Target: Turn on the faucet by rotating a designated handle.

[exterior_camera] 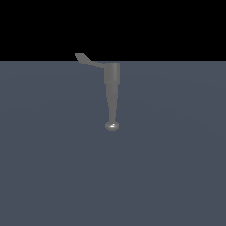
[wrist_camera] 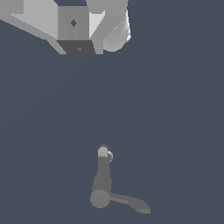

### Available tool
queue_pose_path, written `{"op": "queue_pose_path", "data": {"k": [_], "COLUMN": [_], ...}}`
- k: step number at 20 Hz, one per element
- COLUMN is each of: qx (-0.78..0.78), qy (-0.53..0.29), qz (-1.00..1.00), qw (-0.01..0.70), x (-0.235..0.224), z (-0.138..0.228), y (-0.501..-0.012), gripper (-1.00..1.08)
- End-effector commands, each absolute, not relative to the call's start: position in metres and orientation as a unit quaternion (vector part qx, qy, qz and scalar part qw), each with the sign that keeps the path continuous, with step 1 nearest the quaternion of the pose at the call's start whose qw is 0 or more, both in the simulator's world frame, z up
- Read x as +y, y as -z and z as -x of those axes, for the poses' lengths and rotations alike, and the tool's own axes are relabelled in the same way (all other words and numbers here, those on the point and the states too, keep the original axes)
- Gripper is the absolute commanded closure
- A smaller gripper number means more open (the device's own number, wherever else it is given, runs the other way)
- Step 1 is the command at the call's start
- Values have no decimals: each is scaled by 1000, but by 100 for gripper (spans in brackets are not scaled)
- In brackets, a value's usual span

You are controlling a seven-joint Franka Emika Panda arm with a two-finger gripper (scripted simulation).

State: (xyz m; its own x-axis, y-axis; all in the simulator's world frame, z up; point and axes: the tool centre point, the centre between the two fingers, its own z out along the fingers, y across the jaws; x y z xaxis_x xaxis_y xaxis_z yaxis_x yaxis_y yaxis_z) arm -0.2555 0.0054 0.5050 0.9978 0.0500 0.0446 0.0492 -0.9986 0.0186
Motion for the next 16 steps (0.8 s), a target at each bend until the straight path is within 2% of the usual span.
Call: {"op": "queue_pose_path", "data": {"k": [1, 16], "qx": [25, 27], "qy": [-23, -5], "qz": [-999, -1000], "qw": [9, -2], "x": [5, 5], "z": [255, 254], "y": [-505, -496], "gripper": [108, 108]}}
